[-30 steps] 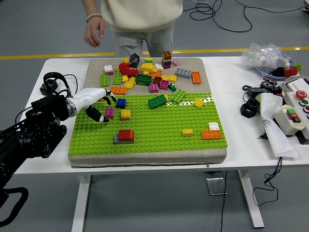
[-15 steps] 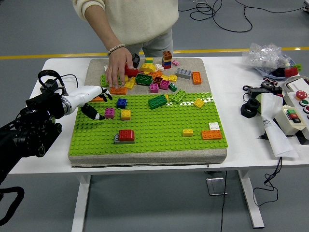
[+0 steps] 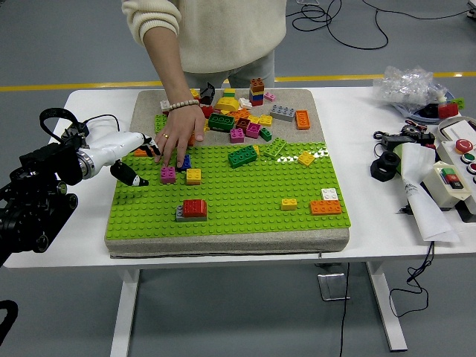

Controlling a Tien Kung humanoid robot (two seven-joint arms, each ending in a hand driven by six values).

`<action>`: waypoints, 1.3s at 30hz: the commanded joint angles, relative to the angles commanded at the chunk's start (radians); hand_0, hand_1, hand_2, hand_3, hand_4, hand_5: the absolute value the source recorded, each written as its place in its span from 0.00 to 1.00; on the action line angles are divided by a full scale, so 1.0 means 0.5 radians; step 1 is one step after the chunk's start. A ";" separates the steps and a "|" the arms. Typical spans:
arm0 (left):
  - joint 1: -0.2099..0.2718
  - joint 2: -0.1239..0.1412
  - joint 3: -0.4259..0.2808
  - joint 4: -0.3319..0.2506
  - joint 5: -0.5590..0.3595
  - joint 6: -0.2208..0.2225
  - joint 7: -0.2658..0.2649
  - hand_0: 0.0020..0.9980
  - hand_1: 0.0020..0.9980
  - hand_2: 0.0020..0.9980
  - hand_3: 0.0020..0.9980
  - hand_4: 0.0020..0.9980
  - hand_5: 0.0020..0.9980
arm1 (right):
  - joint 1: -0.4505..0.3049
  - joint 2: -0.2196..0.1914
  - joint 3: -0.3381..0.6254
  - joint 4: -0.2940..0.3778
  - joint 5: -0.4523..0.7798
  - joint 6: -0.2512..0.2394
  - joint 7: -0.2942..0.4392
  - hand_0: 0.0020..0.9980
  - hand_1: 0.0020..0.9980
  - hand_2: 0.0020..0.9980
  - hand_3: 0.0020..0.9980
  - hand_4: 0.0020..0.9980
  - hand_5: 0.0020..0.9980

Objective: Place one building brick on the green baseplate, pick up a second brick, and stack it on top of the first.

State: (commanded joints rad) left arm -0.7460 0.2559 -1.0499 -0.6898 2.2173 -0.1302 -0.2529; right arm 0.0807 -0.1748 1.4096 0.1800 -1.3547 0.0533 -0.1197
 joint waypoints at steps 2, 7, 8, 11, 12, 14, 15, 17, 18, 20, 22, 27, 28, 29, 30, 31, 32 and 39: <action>0.017 0.012 -0.007 -0.041 0.008 -0.009 0.006 0.86 0.76 0.66 0.69 0.91 0.10 | 0.001 0.001 0.000 0.000 0.003 -0.002 0.002 0.76 0.69 0.73 0.70 0.95 0.69; 0.049 0.035 -0.017 -0.116 0.019 -0.030 0.020 0.86 0.76 0.66 0.68 0.91 0.10 | -0.002 0.005 0.001 0.000 0.003 -0.002 0.001 0.76 0.69 0.73 0.70 0.95 0.69; 0.050 0.036 -0.017 -0.119 0.020 -0.031 0.020 0.86 0.76 0.66 0.68 0.91 0.10 | -0.002 0.005 0.001 0.000 0.003 -0.002 0.001 0.76 0.69 0.73 0.70 0.95 0.69; 0.069 0.046 -0.019 -0.162 0.024 -0.046 0.030 0.86 0.76 0.66 0.68 0.91 0.10 | -0.002 0.006 0.000 0.000 0.002 -0.003 0.001 0.76 0.69 0.73 0.70 0.95 0.69; 0.073 0.046 -0.019 -0.171 0.024 -0.048 0.032 0.86 0.76 0.66 0.68 0.91 0.10 | -0.001 0.007 -0.001 0.000 0.001 -0.003 0.002 0.76 0.69 0.73 0.70 0.95 0.69; 0.078 0.045 -0.017 -0.181 0.024 -0.051 0.034 0.86 0.76 0.67 0.68 0.92 0.10 | 0.001 0.007 -0.002 0.000 -0.001 -0.003 0.002 0.76 0.69 0.73 0.70 0.95 0.69; 0.080 0.042 -0.016 -0.182 0.023 -0.052 0.036 0.86 0.76 0.67 0.68 0.92 0.10 | 0.002 0.008 -0.003 0.000 -0.002 -0.003 0.002 0.76 0.69 0.73 0.70 0.95 0.69; 0.084 0.035 -0.013 -0.181 0.020 -0.055 0.038 0.86 0.76 0.67 0.68 0.92 0.10 | 0.003 0.008 -0.004 0.000 -0.005 -0.002 0.001 0.76 0.69 0.73 0.70 0.95 0.69; 0.085 0.034 -0.012 -0.181 0.020 -0.055 0.039 0.86 0.76 0.67 0.68 0.92 0.10 | 0.003 0.008 -0.004 0.000 -0.005 -0.002 0.001 0.76 0.69 0.73 0.70 0.95 0.69; 0.088 0.026 -0.003 -0.179 0.018 -0.063 0.039 0.86 0.76 0.66 0.68 0.92 0.10 | 0.001 0.007 -0.006 0.000 -0.008 -0.001 -0.001 0.76 0.69 0.73 0.70 0.95 0.69; 0.089 0.023 0.004 -0.176 0.017 -0.067 0.038 0.86 0.76 0.66 0.68 0.92 0.10 | 0.000 0.006 -0.006 0.000 -0.008 -0.001 -0.002 0.76 0.69 0.73 0.70 0.95 0.69; 0.088 0.013 0.026 -0.160 0.019 -0.078 0.035 0.86 0.76 0.66 0.68 0.92 0.11 | 0.001 0.006 -0.008 0.000 -0.004 -0.003 -0.003 0.76 0.69 0.73 0.70 0.95 0.69; 0.088 0.013 0.027 -0.161 0.019 -0.081 0.036 0.86 0.76 0.66 0.68 0.92 0.11 | 0.001 0.006 -0.008 0.000 -0.004 -0.003 -0.004 0.76 0.69 0.73 0.70 0.95 0.69; 0.088 0.014 0.030 -0.164 0.018 -0.086 0.036 0.86 0.76 0.66 0.68 0.92 0.11 | 0.001 0.006 -0.007 0.000 -0.002 -0.004 -0.003 0.76 0.69 0.73 0.70 0.95 0.69; 0.087 0.014 0.031 -0.166 0.017 -0.090 0.037 0.86 0.76 0.66 0.68 0.92 0.11 | 0.001 0.006 -0.007 0.000 -0.001 -0.004 -0.003 0.76 0.69 0.73 0.70 0.95 0.69; 0.085 0.012 0.030 -0.165 0.016 -0.096 0.038 0.86 0.76 0.66 0.68 0.93 0.12 | 0.001 0.006 -0.007 0.000 0.000 -0.004 -0.003 0.76 0.69 0.73 0.70 0.95 0.69; 0.084 0.010 0.028 -0.164 0.015 -0.101 0.039 0.86 0.76 0.66 0.68 0.93 0.12 | 0.001 0.006 -0.007 0.000 0.001 -0.004 -0.003 0.76 0.69 0.73 0.70 0.95 0.69; 0.087 -0.026 0.015 -0.144 0.012 -0.149 0.050 0.86 0.76 0.66 0.68 0.93 0.13 | 0.002 0.003 -0.005 0.000 0.005 -0.006 0.001 0.76 0.69 0.73 0.70 0.95 0.69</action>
State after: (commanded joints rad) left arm -0.7025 0.2429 -1.0425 -0.7619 2.2231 -0.2046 -0.2278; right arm 0.0815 -0.1731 1.4070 0.1800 -1.3523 0.0503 -0.1190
